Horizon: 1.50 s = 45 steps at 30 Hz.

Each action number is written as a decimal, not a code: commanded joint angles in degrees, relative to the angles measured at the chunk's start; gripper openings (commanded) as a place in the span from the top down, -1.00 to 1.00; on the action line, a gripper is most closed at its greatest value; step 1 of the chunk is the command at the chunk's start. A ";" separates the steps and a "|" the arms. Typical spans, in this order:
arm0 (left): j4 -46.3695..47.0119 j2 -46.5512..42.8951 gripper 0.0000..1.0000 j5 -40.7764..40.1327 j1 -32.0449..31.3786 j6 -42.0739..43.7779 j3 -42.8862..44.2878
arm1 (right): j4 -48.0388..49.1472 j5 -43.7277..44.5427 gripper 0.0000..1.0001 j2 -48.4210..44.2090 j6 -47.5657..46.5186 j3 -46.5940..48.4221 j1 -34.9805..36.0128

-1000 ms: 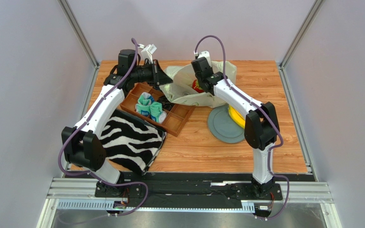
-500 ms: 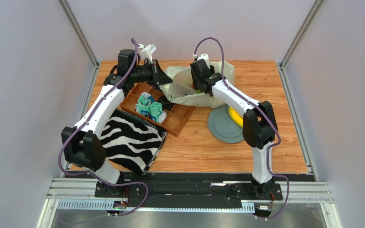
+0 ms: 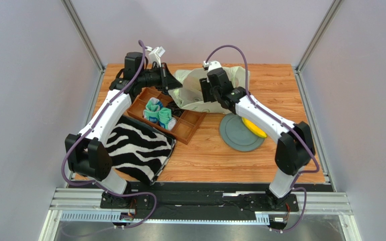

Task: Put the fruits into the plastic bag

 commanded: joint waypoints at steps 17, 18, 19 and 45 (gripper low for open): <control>2.02 -0.90 1.00 0.78 0.28 -0.15 -0.05 | 2.37 -6.59 0.02 -35.44 0.05 -22.25 6.90; 2.10 -0.81 1.00 0.78 0.28 -0.06 -0.13 | 2.19 -5.26 0.03 -36.68 0.49 -23.75 5.94; 2.10 -0.90 1.00 0.87 0.28 -0.06 -0.14 | 1.41 -3.94 0.06 -37.65 2.49 -26.72 5.15; 1.49 -0.63 1.00 0.25 0.28 0.55 0.04 | 0.34 5.38 -0.60 -25.80 5.95 -37.74 -22.54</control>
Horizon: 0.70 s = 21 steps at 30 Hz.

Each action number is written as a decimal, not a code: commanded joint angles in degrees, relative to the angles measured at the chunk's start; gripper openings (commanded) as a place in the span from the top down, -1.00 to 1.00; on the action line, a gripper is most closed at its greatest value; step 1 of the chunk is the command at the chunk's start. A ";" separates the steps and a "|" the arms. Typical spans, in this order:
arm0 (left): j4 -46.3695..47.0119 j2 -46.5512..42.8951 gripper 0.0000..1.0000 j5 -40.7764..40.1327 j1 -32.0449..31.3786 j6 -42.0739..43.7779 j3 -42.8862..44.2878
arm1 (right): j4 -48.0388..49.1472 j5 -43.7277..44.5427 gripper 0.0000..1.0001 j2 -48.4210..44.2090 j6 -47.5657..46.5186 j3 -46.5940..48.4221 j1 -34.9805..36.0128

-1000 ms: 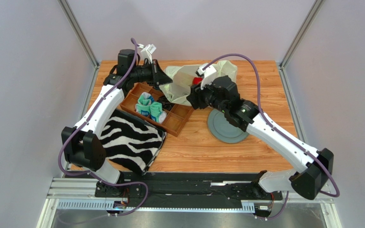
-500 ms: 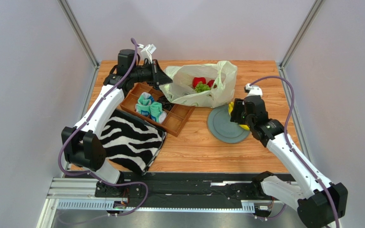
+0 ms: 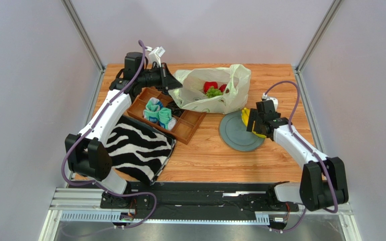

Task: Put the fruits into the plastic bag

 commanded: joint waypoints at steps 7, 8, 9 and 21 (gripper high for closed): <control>1.49 -0.28 1.00 0.19 0.28 0.62 0.06 | 8.38 -0.08 -0.61 1.63 -12.54 4.45 -0.25; 1.40 -0.28 1.00 0.19 0.28 0.53 0.06 | 8.99 -0.86 -0.61 1.80 -14.29 4.45 -0.25; 1.49 -0.37 1.00 0.19 0.28 0.53 0.06 | 9.69 -1.22 -0.61 2.41 -15.09 5.15 -0.34; 1.40 -0.46 1.00 0.19 0.28 0.79 0.15 | 10.32 -7.19 -0.71 18.06 -23.80 13.07 -0.51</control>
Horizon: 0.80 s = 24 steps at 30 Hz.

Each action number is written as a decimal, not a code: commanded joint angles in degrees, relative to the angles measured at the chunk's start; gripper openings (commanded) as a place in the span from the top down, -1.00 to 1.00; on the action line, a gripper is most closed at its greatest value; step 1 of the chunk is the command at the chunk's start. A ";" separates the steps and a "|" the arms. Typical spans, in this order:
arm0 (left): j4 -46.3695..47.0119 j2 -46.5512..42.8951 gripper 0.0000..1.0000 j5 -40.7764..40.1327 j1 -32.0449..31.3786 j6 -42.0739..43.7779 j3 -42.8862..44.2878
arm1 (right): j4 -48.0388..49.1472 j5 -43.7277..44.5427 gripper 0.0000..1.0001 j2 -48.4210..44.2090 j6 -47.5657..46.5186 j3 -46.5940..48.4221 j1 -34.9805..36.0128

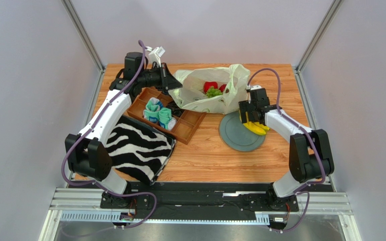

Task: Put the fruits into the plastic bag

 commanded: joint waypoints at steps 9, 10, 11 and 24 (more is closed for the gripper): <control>1.51 -0.63 1.00 0.50 0.37 0.60 0.24 | -0.51 -8.04 -0.67 4.26 -2.20 1.25 -0.27; 1.51 -0.63 1.00 0.50 0.37 0.60 0.24 | -1.04 -9.62 -0.65 4.09 -1.32 1.34 -0.27; 1.51 -0.55 1.00 0.50 0.37 0.60 0.15 | -1.65 -10.33 -0.65 4.09 -0.88 1.08 -0.27; 1.69 -0.63 1.00 0.58 0.37 0.42 0.06 | -6.31 -10.70 -0.58 -1.01 6.06 -3.84 3.06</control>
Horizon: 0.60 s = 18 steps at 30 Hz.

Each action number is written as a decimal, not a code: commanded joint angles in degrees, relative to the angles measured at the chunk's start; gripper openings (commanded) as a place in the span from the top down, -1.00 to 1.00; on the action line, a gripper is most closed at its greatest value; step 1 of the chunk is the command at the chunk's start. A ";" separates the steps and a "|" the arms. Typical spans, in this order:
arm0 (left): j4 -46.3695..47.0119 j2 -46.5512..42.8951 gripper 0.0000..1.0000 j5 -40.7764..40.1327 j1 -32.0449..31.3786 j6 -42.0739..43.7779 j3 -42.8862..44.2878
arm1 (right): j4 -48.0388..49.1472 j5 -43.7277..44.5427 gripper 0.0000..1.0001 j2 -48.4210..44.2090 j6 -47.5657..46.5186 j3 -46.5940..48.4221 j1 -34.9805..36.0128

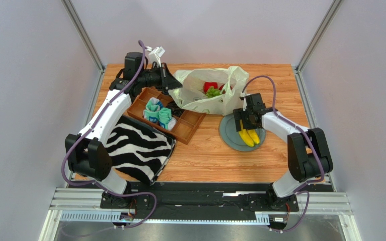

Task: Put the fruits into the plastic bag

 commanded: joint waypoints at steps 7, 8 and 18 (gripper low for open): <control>1.77 -0.81 1.00 0.67 0.35 0.42 -0.03 | -4.18 8.50 -0.61 -2.78 6.89 -2.95 4.59; 1.77 -0.90 1.00 0.58 0.35 0.33 -0.03 | -4.18 9.29 -0.61 -2.52 6.98 -3.12 4.85; 1.86 -1.16 1.00 0.67 0.35 0.33 -0.03 | -5.15 11.67 -0.33 -1.28 8.91 -3.30 5.30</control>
